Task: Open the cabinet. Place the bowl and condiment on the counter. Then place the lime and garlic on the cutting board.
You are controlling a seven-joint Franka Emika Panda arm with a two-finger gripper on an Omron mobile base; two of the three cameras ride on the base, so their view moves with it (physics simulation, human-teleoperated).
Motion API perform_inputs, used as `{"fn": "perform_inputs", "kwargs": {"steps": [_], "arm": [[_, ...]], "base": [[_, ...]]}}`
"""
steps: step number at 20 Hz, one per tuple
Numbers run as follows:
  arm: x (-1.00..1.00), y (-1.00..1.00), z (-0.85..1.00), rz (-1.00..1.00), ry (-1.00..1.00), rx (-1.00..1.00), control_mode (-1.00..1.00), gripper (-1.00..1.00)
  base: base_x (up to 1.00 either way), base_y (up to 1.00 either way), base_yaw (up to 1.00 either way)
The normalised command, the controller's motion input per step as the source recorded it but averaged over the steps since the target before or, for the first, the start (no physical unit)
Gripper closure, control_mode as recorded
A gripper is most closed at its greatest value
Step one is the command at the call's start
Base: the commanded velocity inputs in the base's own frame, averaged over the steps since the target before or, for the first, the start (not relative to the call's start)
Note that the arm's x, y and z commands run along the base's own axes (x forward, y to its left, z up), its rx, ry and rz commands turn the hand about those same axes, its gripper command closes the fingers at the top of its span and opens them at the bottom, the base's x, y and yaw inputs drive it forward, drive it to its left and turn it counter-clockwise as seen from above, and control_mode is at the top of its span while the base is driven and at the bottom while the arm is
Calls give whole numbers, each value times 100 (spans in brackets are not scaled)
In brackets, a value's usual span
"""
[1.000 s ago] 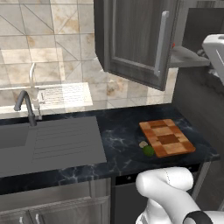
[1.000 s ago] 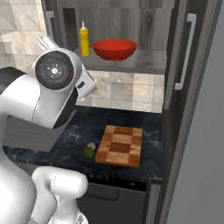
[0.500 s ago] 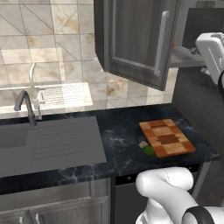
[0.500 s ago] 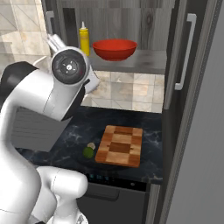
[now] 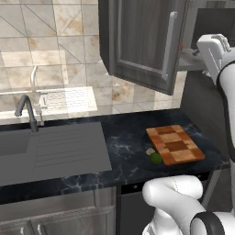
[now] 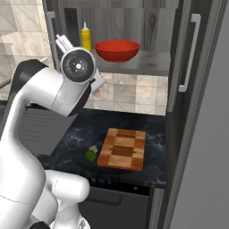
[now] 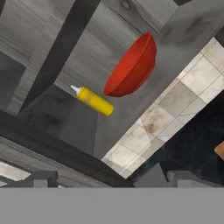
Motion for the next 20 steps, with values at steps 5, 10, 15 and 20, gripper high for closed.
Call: {"fn": "perform_inputs", "kwargs": {"steps": [5,10,15,20], "arm": [[22,0,0,3,0,6,-100,-100],[26,0,0,3,3,6,-100,-100],[28,0,-1,4,4,6,-100,-100],[28,0,-4,4,4,6,-100,-100]], "base": [[0,0,0],[0,0,0],[0,0,0],[0,0,0]]}}
